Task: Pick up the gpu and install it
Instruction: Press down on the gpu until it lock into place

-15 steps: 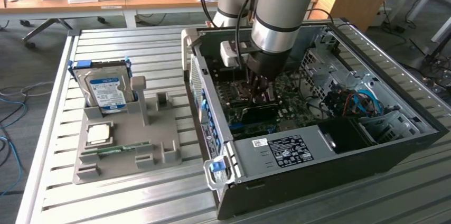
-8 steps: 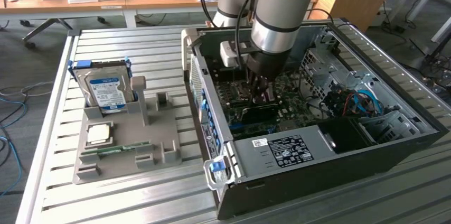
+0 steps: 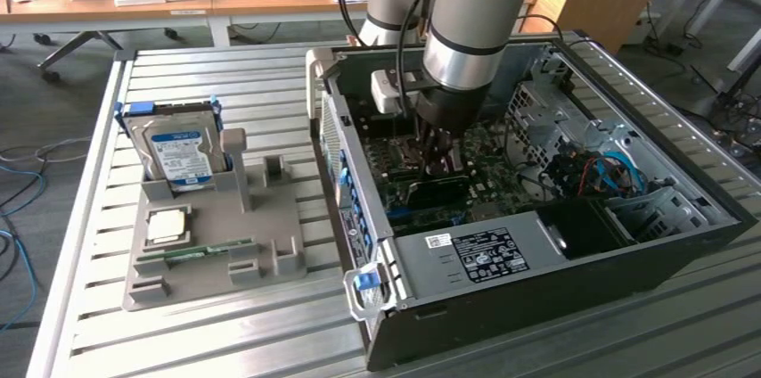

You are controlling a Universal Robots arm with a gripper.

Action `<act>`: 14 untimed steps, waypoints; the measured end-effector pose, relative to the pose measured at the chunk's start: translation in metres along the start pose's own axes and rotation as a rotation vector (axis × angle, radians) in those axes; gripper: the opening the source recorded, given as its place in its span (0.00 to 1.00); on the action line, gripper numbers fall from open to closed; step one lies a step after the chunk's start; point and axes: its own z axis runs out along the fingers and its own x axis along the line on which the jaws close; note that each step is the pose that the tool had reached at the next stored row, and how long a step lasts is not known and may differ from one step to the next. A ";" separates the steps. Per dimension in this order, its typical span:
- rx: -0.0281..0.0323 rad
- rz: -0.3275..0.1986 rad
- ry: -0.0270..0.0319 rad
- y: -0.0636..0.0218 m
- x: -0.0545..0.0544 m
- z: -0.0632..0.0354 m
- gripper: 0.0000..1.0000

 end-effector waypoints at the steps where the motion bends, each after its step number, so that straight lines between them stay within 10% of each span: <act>1: 0.0000 0.000 -0.0001 0.0000 0.000 0.0000 0.11; 14: 0.0000 0.000 -0.0002 0.0001 0.000 0.0007 0.11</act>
